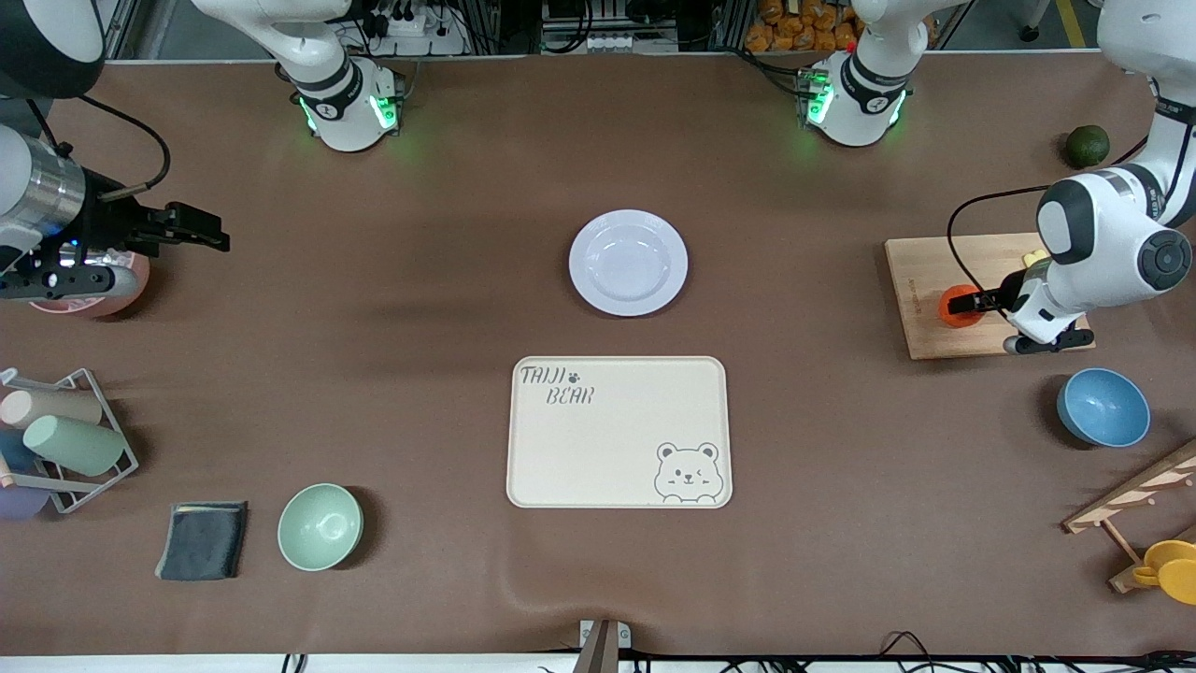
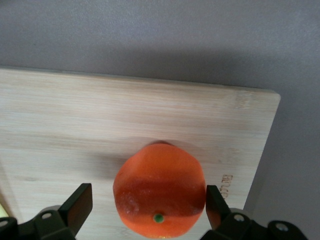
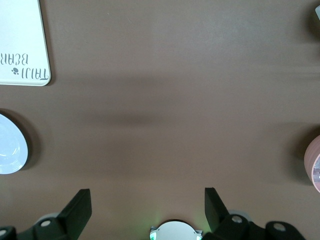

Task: Place orange and plate with both arms
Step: 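Close the left gripper on the orange and lift it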

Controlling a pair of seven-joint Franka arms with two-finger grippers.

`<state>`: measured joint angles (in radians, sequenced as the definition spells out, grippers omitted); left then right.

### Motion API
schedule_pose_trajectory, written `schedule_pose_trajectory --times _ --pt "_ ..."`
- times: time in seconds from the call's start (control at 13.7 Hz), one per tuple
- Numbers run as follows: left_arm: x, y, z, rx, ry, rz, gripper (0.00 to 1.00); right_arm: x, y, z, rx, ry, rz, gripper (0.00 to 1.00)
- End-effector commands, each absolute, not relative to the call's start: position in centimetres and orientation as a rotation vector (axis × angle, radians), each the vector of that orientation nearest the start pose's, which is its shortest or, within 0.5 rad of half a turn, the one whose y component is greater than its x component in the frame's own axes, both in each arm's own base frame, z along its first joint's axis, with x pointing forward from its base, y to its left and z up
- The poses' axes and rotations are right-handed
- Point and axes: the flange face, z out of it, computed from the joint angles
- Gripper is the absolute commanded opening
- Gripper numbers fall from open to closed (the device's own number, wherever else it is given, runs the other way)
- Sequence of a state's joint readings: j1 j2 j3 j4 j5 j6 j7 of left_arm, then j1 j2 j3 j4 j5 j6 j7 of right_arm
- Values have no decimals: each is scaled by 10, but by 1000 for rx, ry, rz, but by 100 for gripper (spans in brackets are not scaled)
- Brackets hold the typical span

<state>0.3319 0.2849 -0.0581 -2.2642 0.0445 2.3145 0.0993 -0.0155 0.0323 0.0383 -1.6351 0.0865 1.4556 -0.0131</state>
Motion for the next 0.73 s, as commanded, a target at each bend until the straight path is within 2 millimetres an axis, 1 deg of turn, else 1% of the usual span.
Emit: schedule_pose_trajectory --times 0.0,0.15,0.29,0.36,0.44,0.51,0.58,0.66 --pt "492 139 210 -3139 -210 368 100 539 24 570 -3028 -68 310 100" --pt "491 139 202 -3140 -210 387 100 538 24 567 -3027 -69 320 100" --pt "490 139 198 -3141 -210 394 99 538 24 561 -3026 -67 324 100" --pt "490 139 195 -3142 -210 403 83 538 24 560 -3025 -67 326 100" --pt "490 138 189 -3143 -207 417 62 538 24 559 -3025 -65 329 100" --pt "489 137 185 -3144 -205 429 45 538 24 559 -3025 -67 329 100" --pt "491 135 186 -3145 -188 429 30 538 24 559 -3025 -65 329 100" --pt "497 130 193 -3145 -175 417 7 538 24 559 -3025 -67 331 100"
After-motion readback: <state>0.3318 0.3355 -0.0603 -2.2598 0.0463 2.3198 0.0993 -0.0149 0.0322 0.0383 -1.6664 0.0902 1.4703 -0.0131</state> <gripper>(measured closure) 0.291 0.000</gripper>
